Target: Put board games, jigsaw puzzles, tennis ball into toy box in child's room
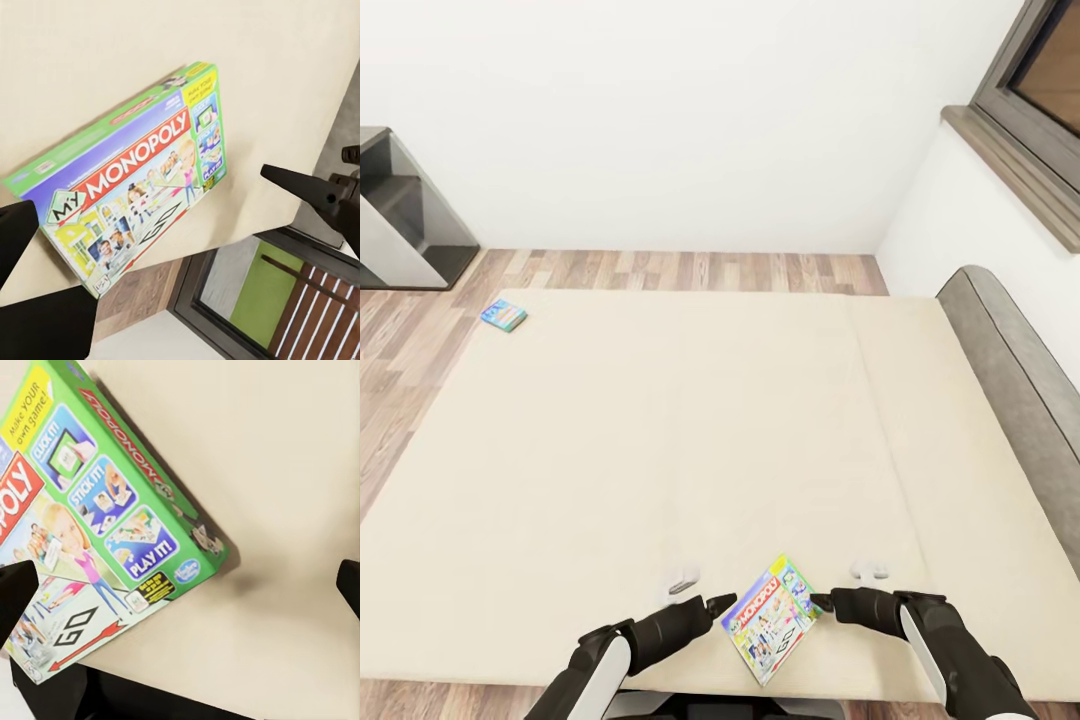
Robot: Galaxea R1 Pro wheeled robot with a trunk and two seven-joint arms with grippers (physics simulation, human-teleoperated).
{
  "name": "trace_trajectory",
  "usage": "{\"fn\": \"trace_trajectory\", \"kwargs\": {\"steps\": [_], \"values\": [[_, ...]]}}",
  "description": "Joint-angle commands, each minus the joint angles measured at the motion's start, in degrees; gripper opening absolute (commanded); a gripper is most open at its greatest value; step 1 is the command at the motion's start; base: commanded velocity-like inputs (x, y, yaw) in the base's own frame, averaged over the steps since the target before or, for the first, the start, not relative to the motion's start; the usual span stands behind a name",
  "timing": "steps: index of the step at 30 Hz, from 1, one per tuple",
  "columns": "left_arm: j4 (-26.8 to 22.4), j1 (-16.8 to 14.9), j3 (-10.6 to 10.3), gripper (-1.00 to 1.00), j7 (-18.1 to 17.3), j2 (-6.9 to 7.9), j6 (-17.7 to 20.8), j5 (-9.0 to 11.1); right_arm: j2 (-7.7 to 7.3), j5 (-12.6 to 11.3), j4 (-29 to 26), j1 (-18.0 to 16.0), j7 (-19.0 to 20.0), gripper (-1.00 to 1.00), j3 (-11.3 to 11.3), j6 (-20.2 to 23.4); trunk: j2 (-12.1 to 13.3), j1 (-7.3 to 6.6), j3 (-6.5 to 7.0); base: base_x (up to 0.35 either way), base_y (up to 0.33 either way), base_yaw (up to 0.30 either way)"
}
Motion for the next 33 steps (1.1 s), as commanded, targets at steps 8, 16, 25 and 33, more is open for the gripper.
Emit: {"fn": "trace_trajectory", "kwargs": {"steps": [8,16,25,33], "values": [[-4.25,0.01,-0.04,1.0,-1.59,0.23,0.8,0.42,0.05,-0.19,-0.43,-0.11,0.47,1.0,-0.15,-0.63,-0.04,0.01,-0.07,0.0,0.0,0.0],[-12.19,2.07,-0.34,1.0,-3.07,0.75,1.52,0.36,0.03,-0.2,-0.68,-0.31,2.25,1.0,-0.16,-0.96,-0.04,0.01,-0.08,0.0,0.0,0.0],[-18.81,5.1,-0.41,1.0,-3.89,1.05,1.98,0.32,0.02,-0.19,-0.8,-0.56,4.71,1.0,-0.2,-1.21,-0.04,0.01,-0.09,0.0,0.0,0.0],[-20.4,6.0,-0.35,1.0,-4.08,1.14,2.09,0.41,0.03,-0.2,-0.8,-0.64,5.33,1.0,-0.24,-1.26,-0.04,0.01,-0.09,0.0,0.0,0.0]]}}
